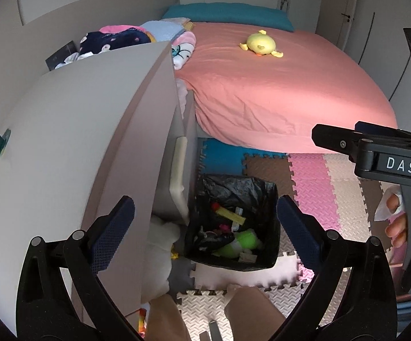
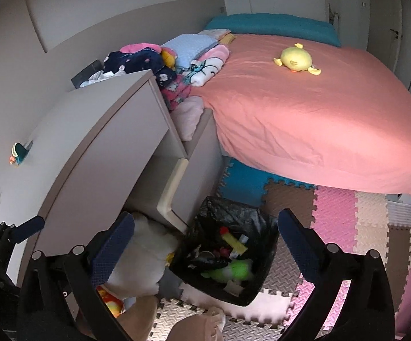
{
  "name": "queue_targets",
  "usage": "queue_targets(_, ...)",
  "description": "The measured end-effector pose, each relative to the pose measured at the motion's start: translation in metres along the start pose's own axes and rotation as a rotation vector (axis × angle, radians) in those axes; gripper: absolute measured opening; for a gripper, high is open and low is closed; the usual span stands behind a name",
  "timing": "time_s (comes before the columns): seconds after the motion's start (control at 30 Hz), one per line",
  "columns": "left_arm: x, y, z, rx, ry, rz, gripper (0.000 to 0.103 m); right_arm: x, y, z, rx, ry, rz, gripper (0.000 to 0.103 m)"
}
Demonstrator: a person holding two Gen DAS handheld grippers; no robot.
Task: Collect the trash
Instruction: 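Move both empty tools back over the desk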
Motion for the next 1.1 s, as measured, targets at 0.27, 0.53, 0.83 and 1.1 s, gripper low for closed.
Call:
queue_targets(0.27, -0.009, 0.012, -0.003, -0.028, -0.012, -0.010, 0.097, -0.003, 0.024, 0.003, -0.035, -0.001, 0.019, 0.100)
queue_targets(0.53, -0.031, 0.039, -0.003, -0.069, -0.045, -0.026, 0.097, -0.013, 0.060, 0.010, -0.072, -0.017, 0.055, 0.100)
queue_targets(0.83, -0.069, 0.094, -0.014, -0.107, -0.080, 0.041, 0.097, -0.028, 0.130, 0.021, -0.131, -0.052, 0.139, 0.101)
queue_targets(1.1, -0.100, 0.165, -0.036, -0.191, -0.100, 0.129, 0.097, -0.023, 0.206, 0.017, -0.215, -0.035, 0.211, 0.100)
Point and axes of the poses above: each gripper's, at about its wrist camera, not at the fingertips, and x roughly the way its jaws point, y to its left, z to its top, the point moved 7 cm from there along x, roughly the way its jaws point
